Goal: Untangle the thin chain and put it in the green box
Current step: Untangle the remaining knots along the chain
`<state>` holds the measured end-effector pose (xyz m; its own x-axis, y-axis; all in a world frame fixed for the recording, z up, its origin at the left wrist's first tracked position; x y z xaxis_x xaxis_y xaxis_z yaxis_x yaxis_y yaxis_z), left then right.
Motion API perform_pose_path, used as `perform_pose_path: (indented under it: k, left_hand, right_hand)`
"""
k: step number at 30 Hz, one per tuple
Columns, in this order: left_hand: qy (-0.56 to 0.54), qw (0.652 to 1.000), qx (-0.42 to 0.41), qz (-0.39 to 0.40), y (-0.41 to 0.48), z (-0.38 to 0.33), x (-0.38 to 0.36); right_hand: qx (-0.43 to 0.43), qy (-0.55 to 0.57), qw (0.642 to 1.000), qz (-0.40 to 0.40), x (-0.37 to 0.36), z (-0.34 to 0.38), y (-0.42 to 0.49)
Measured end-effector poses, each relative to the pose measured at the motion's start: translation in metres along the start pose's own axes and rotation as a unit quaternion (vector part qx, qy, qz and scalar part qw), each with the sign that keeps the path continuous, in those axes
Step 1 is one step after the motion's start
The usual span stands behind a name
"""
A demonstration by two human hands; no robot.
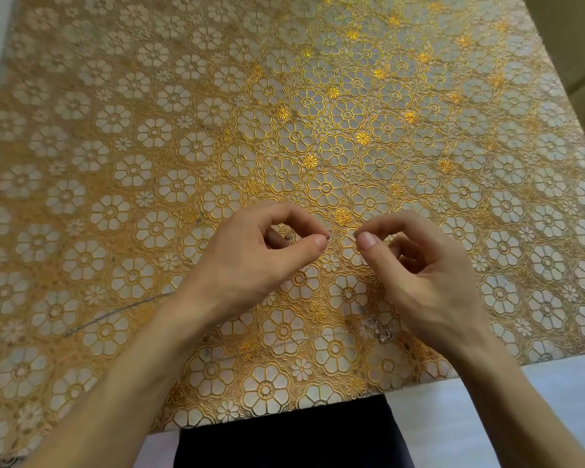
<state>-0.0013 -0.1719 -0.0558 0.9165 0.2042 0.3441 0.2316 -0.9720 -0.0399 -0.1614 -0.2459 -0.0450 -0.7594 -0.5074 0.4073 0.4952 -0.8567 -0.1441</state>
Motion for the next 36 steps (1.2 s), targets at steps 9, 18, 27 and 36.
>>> perform_pose_path:
  k: [9, 18, 27, 36]
  left_hand:
    - [-0.015, 1.000, 0.006, -0.003, -0.001, -0.002, 0.000]
    - [-0.002, 1.000, 0.005, 0.003, 0.000, -0.005, -0.002]
    - [0.011, 1.000, 0.014, 0.024, 0.001, -0.002, -0.002]
    - [0.022, 0.999, 0.029, 0.032, 0.002, 0.002, -0.003]
  right_hand:
    - [0.012, -0.016, 1.000, -0.011, 0.001, 0.001, 0.000]
    - [0.086, -0.044, 0.994, -0.040, 0.002, 0.023, -0.006]
    - [0.160, -0.111, 0.981, -0.001, -0.010, 0.033, -0.006]
    - [0.182, -0.158, 0.971, -0.003, -0.013, 0.036, -0.006]
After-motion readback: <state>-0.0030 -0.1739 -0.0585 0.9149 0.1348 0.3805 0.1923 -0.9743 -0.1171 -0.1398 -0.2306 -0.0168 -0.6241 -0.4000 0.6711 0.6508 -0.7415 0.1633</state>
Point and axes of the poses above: each hand's wrist, its own y-axis towards the middle knuckle, its own x-axis out of the back of the hand, z = x × y, the point moved 10 cm from there along y, towards the middle knuckle, and after that the axes turned 10 degrees about -x, right-handed, at the moved point
